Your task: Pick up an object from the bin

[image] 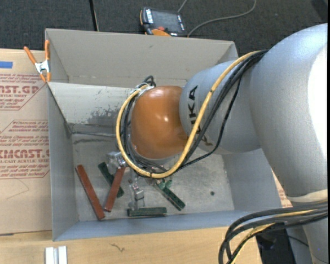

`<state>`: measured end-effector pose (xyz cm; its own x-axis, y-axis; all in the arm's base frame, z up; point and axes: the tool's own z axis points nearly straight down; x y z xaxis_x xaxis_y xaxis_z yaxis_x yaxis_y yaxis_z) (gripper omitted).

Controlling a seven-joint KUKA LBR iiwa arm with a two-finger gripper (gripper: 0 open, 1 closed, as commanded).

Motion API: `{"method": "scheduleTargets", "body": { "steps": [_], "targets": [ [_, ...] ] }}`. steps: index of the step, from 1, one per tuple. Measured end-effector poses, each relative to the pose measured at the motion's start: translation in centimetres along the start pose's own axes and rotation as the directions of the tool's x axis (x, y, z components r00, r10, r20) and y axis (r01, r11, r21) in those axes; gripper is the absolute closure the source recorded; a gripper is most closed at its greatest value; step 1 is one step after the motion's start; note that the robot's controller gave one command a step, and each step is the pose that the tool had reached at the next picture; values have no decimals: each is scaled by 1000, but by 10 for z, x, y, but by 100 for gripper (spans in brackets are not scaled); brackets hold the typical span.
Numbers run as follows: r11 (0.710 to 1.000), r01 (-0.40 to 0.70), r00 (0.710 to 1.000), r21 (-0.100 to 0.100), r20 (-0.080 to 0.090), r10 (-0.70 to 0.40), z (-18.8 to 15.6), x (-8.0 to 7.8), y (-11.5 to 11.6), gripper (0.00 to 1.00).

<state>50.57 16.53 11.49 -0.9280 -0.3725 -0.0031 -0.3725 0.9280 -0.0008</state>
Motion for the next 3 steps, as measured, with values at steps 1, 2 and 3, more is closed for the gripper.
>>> {"method": "scheduleTargets", "body": {
  "steps": [1,2,3],
  "targets": [
    [992,-126,992,-3,-1,126,46,-6,55,0],
    [989,150,989,-1,5,-150,-57,-12,63,0],
    [1000,26,1000,-4,-1,-26,48,-58,54,0]
  ]
}}
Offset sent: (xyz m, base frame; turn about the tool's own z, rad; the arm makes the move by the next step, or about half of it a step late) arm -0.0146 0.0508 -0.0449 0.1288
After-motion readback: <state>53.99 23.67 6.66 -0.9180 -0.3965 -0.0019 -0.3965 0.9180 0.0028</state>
